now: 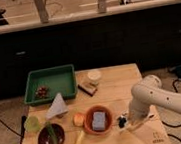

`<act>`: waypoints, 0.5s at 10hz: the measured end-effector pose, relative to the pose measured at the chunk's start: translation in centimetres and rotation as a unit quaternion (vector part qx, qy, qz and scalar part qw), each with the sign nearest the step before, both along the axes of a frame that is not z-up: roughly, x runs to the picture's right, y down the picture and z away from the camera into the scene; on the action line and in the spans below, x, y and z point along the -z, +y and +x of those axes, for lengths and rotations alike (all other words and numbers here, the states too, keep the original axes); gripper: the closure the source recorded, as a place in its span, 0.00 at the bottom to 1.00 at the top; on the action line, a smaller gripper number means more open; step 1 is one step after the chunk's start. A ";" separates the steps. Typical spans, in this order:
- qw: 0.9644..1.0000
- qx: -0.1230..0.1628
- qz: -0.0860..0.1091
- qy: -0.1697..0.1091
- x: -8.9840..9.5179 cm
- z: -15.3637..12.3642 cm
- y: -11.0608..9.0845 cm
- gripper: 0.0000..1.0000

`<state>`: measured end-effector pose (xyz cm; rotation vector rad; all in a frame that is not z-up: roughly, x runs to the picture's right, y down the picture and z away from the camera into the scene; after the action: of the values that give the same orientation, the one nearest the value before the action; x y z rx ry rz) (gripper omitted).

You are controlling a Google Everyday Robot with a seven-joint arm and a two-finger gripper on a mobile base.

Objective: Place brush in table surface

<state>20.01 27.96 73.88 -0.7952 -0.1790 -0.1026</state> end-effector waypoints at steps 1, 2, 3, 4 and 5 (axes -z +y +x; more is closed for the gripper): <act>1.000 -0.004 -0.004 0.000 -0.4 0.2 0.6 1.00; 1.000 -0.006 -0.007 -0.002 -0.7 0.2 1.1 1.00; 1.000 -0.009 -0.011 -0.003 -1.0 0.3 1.6 1.00; 1.000 -0.012 -0.013 -0.004 -1.1 0.4 1.9 1.00; 1.000 -0.014 -0.016 -0.006 -1.3 0.5 2.2 1.00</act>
<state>20.47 30.16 75.14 -0.8230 -0.2045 -0.0783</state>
